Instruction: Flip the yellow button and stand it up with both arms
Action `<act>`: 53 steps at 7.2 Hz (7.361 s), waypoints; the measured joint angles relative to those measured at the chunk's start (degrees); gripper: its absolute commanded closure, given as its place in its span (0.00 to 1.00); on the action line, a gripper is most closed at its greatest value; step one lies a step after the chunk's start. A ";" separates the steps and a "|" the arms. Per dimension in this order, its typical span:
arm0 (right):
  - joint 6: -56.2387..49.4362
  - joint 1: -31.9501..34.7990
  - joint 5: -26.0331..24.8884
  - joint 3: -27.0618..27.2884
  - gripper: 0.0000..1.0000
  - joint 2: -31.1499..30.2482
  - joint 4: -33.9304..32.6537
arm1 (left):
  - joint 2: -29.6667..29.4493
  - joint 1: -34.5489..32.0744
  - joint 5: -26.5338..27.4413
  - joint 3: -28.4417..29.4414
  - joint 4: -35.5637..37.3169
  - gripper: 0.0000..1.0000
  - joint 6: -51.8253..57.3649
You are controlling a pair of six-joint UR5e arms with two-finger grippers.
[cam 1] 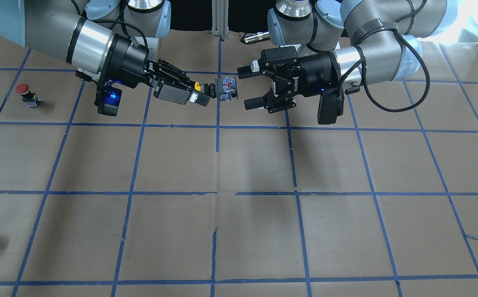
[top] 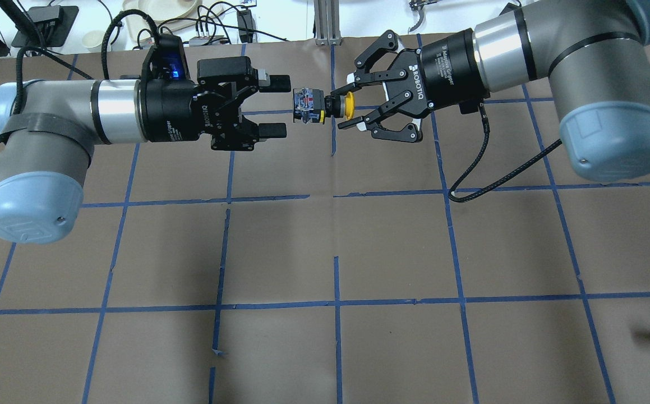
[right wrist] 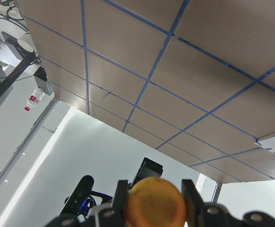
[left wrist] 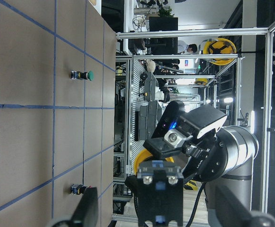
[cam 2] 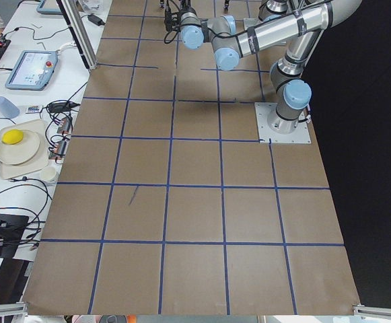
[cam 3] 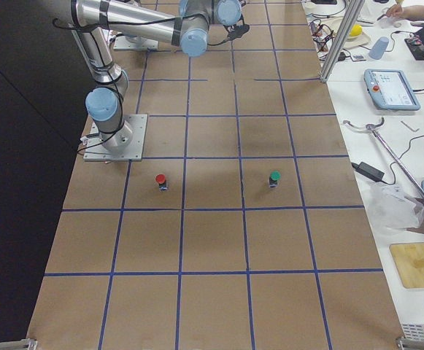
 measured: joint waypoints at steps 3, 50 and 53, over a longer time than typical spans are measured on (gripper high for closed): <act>-6.64 -7.25 -5.94 0.34 0.85 0.00 -3.59 | -0.47 0.36 16.71 6.12 -0.89 0.00 0.02; -70.21 -12.41 -56.92 -4.23 0.00 -3.00 10.35 | -7.62 -5.68 78.69 28.17 -14.76 0.00 0.55; -60.43 1.61 -60.19 -5.40 0.00 -6.48 16.19 | -7.61 -5.68 78.69 28.18 -14.64 0.00 0.54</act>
